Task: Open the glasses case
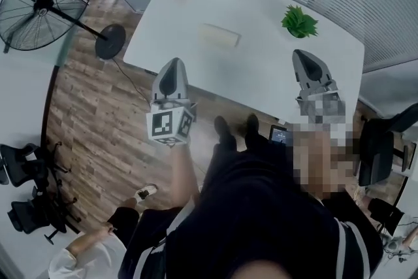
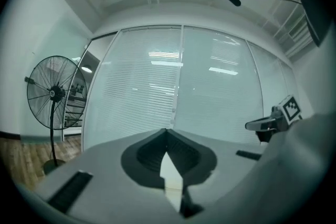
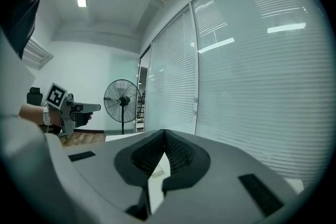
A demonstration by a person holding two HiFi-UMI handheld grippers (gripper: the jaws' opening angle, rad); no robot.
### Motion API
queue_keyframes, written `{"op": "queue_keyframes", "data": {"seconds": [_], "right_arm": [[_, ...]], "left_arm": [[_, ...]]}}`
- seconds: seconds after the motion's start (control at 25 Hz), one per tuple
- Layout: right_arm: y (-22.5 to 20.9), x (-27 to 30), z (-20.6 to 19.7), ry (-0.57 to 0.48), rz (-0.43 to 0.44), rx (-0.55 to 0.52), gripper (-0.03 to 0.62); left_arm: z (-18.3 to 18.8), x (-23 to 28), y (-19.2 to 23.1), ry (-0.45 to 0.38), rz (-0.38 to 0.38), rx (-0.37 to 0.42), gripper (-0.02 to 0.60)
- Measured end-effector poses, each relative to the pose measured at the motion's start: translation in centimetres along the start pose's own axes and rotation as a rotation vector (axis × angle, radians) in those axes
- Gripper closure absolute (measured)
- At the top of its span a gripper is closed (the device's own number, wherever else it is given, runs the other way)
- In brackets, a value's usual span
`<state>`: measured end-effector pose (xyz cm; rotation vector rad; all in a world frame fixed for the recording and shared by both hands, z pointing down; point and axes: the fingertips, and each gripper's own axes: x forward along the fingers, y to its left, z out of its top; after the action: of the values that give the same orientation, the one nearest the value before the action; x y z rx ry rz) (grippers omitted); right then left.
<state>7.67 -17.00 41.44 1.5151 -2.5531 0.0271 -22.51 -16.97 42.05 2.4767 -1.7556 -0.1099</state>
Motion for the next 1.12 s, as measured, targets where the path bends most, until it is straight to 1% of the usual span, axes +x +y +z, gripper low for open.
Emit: {"op": "queue_keyframes", "data": {"seconds": [0.12, 0.24, 0.36, 0.44, 0.56, 0.68, 0.72, 0.76, 0.8, 0.88, 0.96, 1.04, 1.12], "right_arm": [[-1.0, 1.2, -0.3, 0.001, 0.017, 0.01, 0.582], [-1.9, 2.6, -0.1, -0.02, 0.029, 0.008, 0.582], [-1.5, 4.3, 0.0, -0.039, 0.061, -0.004, 0.582], [-1.6, 5.4, -0.2, -0.055, 0.081, 0.019, 0.582], [-2.0, 6.6, -0.9, -0.066, 0.101, 0.046, 0.58], [-1.6, 7.7, -1.4, -0.079, 0.147, 0.077, 0.578], [-1.3, 7.9, -1.6, -0.082, 0.169, 0.092, 0.525], [-1.1, 8.2, -1.8, -0.078, 0.183, 0.097, 0.451], [-1.0, 8.5, -2.2, -0.069, 0.185, 0.089, 0.448], [-0.8, 9.4, -3.1, -0.038, 0.178, 0.049, 0.456], [-0.4, 10.8, -4.4, 0.009, 0.178, -0.016, 0.457], [0.2, 12.5, -6.3, 0.07, 0.19, -0.122, 0.457], [1.1, 14.5, -8.7, 0.136, 0.211, -0.28, 0.457]], "left_arm": [[0.8, 0.6, -0.1, -0.012, 0.009, 0.014, 0.581], [1.9, 1.4, 0.2, -0.04, 0.042, 0.019, 0.581], [2.3, 1.6, 0.2, -0.02, 0.061, 0.051, 0.581], [2.8, 1.9, 0.2, -0.013, 0.081, 0.074, 0.581], [3.0, 2.5, 0.7, -0.004, 0.119, 0.086, 0.581], [3.2, 2.6, 0.8, 0.0, 0.13, 0.097, 0.581], [3.3, 2.6, 0.8, 0.0, 0.13, 0.104, 0.581], [3.3, 2.7, 0.8, -0.001, 0.129, 0.108, 0.581], [3.4, 2.6, 0.9, -0.003, 0.131, 0.107, 0.581], [3.3, 2.6, 1.3, -0.004, 0.142, 0.098, 0.581], [3.1, 2.4, 1.9, 0.003, 0.155, 0.096, 0.581], [2.6, 2.1, 2.4, 0.017, 0.168, 0.095, 0.581], [2.0, 1.6, 2.7, 0.044, 0.178, 0.096, 0.581]]}}
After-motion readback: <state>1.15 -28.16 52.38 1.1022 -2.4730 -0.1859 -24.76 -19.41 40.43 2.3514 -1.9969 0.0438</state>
